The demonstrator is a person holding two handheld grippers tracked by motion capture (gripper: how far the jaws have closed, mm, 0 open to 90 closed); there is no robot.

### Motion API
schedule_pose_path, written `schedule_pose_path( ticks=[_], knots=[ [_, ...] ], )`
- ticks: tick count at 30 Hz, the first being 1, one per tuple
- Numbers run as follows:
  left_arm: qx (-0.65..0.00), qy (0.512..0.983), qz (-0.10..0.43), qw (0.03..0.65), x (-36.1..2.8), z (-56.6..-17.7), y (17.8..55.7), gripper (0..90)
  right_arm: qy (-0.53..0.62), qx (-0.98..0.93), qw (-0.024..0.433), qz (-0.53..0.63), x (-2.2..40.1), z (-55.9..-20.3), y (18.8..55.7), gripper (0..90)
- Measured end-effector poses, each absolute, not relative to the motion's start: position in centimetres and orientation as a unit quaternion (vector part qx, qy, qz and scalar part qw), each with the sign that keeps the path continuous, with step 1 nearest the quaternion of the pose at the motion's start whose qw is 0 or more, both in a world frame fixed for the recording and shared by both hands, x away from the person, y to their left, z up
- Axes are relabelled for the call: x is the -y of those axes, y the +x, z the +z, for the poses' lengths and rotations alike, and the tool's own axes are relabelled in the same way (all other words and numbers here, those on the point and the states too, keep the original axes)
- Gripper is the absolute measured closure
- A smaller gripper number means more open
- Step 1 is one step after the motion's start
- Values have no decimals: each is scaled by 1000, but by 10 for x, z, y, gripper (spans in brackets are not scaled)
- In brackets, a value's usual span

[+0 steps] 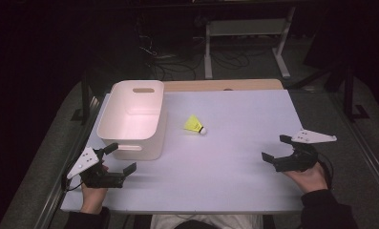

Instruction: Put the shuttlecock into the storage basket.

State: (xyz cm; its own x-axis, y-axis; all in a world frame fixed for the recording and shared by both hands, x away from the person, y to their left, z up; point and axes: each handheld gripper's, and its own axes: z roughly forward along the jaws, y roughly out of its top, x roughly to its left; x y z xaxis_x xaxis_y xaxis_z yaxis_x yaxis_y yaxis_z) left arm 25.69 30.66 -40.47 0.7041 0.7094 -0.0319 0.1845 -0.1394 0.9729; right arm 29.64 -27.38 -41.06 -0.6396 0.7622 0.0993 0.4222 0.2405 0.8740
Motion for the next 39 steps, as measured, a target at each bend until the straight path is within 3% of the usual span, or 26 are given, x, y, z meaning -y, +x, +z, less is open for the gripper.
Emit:
schedule_pose_path(
  ticks=[39],
  knots=[
    [-309,722,226,576,-307,-405,256,0,376,-790,173,452,266,-400,300,0]
  ],
)
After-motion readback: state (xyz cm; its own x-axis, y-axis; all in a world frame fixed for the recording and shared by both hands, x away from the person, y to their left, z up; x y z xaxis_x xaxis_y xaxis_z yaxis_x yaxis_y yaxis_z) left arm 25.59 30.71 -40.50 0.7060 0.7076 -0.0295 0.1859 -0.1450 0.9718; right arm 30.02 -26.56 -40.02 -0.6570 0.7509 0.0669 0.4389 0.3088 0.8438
